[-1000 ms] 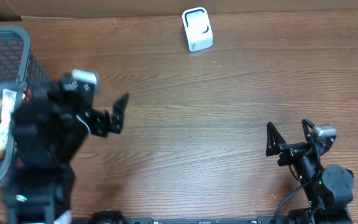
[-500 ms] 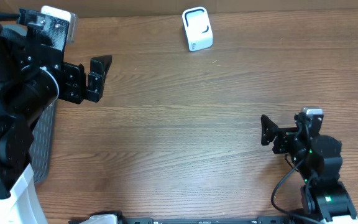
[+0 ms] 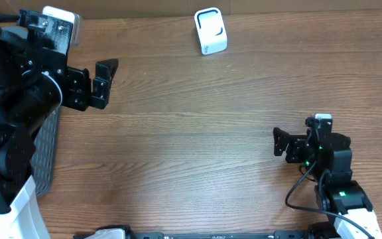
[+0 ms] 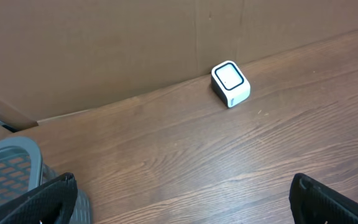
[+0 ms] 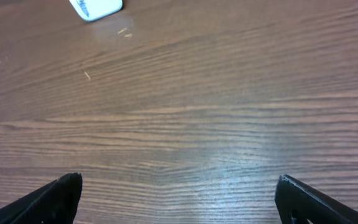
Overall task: Scan the item barcode
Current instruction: 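Raise the left gripper and move it over the grey basket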
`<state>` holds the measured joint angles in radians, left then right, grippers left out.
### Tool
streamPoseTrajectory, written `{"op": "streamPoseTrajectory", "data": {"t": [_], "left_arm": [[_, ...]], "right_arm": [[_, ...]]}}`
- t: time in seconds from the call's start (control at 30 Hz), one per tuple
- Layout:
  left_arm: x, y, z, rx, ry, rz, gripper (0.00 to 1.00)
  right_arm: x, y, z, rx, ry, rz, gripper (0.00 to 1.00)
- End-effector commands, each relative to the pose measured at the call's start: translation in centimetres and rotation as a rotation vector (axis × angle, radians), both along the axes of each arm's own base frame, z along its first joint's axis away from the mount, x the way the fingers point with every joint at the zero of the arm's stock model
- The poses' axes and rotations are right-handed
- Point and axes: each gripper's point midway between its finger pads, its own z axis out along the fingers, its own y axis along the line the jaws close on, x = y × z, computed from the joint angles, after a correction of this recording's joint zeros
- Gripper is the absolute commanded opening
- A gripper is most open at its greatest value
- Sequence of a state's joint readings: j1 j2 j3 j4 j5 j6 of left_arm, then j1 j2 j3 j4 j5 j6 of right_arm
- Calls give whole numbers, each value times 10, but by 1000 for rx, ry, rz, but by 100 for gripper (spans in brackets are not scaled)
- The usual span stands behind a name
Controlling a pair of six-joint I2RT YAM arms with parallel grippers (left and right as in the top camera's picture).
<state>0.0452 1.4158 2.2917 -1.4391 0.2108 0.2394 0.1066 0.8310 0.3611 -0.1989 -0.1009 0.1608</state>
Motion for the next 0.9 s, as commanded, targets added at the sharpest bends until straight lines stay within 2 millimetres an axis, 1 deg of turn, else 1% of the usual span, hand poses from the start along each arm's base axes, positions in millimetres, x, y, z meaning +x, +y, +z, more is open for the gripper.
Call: {"op": "streamPoseTrajectory", "data": {"t": [0.0, 0.03, 0.07, 0.13, 0.2, 0.27, 0.37, 0.47, 0.67, 0.8, 0.87], "left_arm": [[0, 6, 8, 8, -26, 44, 100], [0, 8, 7, 7, -24, 55, 100], [0, 9, 7, 5, -21, 67, 100], [0, 10, 6, 3, -16, 71, 100], [-2, 12, 6, 3, -16, 81, 100], [-3, 16, 8, -2, -21, 97, 100], [-7, 25, 13, -23, -40, 143, 100], [-11, 36, 18, -46, -58, 195, 100], [-17, 49, 20, -61, -66, 252, 100], [-17, 50, 21, -60, -68, 253, 100], [-16, 50, 21, -60, -68, 254, 100]], "right_arm": [[9, 9, 35, 22, -122, 48, 100], [10, 11, 46, 22, -166, 61, 100], [11, 14, 62, 22, -232, 79, 100], [7, 15, 88, 36, -329, 92, 100], [-1, 15, 103, 40, -381, 94, 100], [-10, 14, 106, 40, -387, 94, 100], [-24, 12, 93, 36, -343, 94, 100], [-35, 11, 72, 15, -300, 104, 100], [-39, 12, 36, 17, -248, 112, 100], [-44, 18, 17, 38, -212, 145, 100], [-46, 18, 6, 54, -184, 135, 100]]}}
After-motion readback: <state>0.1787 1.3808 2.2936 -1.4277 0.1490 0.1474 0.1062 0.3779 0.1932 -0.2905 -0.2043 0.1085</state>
